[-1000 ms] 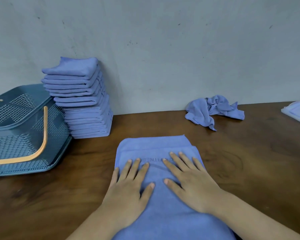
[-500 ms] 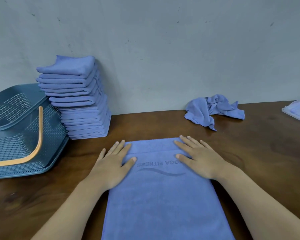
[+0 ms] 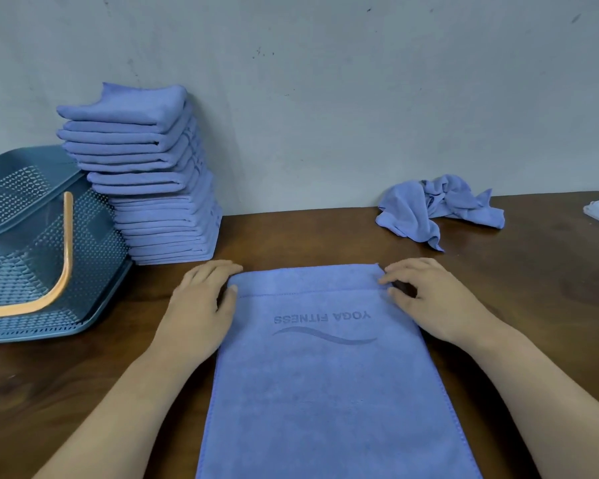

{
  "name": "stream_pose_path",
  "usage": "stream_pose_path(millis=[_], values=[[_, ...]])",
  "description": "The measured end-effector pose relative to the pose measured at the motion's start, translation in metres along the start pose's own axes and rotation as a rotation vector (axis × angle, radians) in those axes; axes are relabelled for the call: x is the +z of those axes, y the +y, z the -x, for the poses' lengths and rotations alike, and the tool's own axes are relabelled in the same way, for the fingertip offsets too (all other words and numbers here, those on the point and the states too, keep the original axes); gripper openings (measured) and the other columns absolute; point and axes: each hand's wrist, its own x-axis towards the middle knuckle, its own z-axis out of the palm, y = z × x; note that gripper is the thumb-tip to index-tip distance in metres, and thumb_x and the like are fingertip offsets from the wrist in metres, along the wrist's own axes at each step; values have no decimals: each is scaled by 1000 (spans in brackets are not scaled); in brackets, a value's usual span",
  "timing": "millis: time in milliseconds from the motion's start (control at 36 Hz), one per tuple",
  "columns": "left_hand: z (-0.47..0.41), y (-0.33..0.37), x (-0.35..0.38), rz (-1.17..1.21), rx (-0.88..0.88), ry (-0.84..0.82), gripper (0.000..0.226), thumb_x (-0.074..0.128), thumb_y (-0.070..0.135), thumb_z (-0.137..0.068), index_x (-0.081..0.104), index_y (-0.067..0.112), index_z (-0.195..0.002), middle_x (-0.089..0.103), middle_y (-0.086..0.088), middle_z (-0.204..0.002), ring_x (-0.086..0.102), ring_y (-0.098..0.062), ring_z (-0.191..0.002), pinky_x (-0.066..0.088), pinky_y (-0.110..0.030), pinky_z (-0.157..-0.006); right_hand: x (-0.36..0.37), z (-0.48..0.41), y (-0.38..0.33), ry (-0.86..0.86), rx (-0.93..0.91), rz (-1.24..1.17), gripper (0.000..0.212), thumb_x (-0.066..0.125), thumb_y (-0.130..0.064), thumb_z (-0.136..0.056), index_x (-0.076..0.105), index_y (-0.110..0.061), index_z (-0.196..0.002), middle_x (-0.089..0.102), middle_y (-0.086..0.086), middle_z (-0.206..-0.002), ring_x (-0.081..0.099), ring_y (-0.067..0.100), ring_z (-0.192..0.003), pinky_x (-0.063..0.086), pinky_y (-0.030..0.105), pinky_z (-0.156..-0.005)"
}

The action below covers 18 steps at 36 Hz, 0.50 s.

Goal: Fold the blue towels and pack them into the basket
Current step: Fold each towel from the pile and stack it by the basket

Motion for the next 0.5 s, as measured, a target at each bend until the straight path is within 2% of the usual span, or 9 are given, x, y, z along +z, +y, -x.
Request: stream_pose_path(millis=[56,111,278,361,500], values=[[1,0,1,34,95,-55,29,56,26,-107,68,34,-131,60,22,-132,48,-6,-126,41,-37,-113,-1,1,-1,-5,-5,-10,22,69,-22,-98,73,-39,-111,62,-29,-116,49,2,-110,39,11,-93],[1,0,4,-9,112,-117,26,59,27,-105,71,37,-125,59,25,-122,48,-4,-115,42,-36,-107,-1,1,-2,-10,18,-13,18,71,-24,-96,73,-40,-106,63,-23,-107,50,2,-101,40,11,-84],[-4,-1,7,-104,18,-77,14,61,32,-98,64,42,-107,55,22,-96,48,-6,-96,41,-36,-97,0,-3,-7,-32,134,-20,15,73,-31,-88,65,-41,-95,62,-13,-94,52,5,-95,45,24,-79],[-7,2,9,-93,-51,-108,8,59,33,-95,57,40,-96,53,19,-91,45,-4,-93,38,-35,-91,2,-7,-11,-34,205,-21,10,71,-34,-85,63,-38,-87,61,-12,-88,53,7,-91,44,31,-76],[-10,8,8,-55,-81,-137,14,62,30,-92,53,34,-82,53,13,-89,45,-4,-91,35,-35,-88,6,-8,-17,-7,247,-54,10,72,-32,-83,63,-29,-79,61,-11,-87,55,7,-87,39,29,-70]])
